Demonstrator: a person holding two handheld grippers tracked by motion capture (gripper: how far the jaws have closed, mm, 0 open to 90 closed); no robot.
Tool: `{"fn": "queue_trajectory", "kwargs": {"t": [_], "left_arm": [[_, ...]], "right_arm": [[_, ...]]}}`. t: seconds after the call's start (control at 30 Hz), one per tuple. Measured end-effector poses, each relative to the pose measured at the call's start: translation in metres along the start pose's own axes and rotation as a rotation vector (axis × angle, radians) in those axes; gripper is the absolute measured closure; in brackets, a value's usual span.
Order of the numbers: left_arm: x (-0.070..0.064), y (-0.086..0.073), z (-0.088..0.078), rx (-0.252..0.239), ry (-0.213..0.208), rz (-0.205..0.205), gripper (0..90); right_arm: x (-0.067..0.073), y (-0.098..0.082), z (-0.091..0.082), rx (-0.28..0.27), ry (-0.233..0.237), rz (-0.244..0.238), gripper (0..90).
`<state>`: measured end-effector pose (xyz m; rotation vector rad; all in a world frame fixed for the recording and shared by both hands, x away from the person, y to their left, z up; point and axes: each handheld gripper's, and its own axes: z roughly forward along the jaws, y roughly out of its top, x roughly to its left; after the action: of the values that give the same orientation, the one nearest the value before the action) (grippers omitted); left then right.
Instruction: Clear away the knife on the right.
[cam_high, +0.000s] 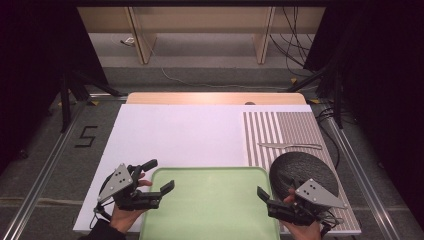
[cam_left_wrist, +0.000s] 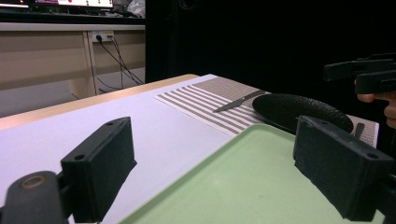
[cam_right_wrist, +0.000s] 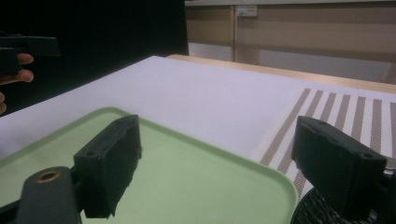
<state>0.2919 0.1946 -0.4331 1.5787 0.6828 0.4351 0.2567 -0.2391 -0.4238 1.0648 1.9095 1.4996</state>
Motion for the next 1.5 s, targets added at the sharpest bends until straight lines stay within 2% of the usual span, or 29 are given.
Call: {"fn": "queue_trajectory", "kwargs": {"t": [0.4, 0.6, 0.77, 0.9, 1.07, 1.13, 1.37, 1.5], "left_arm": [[0.001, 0.0, -0.001, -0.005, 0.0, -0.003, 12.4], [-0.001, 0.001, -0.001, -0.004, 0.001, 0.007, 12.6], [0.0, 0.001, -0.002, -0.01, 0.008, 0.002, 12.7], [0.0, 0.001, -0.002, -0.016, 0.009, 0.007, 13.0], [0.0, 0.001, -0.002, -0.016, 0.009, 0.006, 13.0], [0.0, 0.001, -0.002, -0.017, 0.009, 0.006, 13.0], [0.0, 0.001, -0.002, -0.017, 0.011, 0.007, 13.0], [0.0, 0.001, -0.002, -0.017, 0.014, 0.007, 13.0]], "right_arm": [[0.0, 0.001, 0.0, -0.003, 0.0, -0.003, 16.8], [-0.004, 0.004, -0.003, -0.023, -0.016, -0.005, 17.3], [-0.008, 0.008, -0.007, -0.041, -0.045, -0.033, 17.3], [-0.009, 0.011, -0.009, -0.037, -0.068, -0.083, 17.4], [-0.011, 0.013, -0.009, -0.027, -0.074, -0.104, 17.5], [-0.013, 0.015, -0.01, -0.023, -0.099, -0.135, 17.8], [-0.024, 0.024, -0.014, -0.022, -0.131, -0.151, 17.8], [-0.032, 0.027, -0.013, 0.003, -0.145, -0.162, 17.9]]}}
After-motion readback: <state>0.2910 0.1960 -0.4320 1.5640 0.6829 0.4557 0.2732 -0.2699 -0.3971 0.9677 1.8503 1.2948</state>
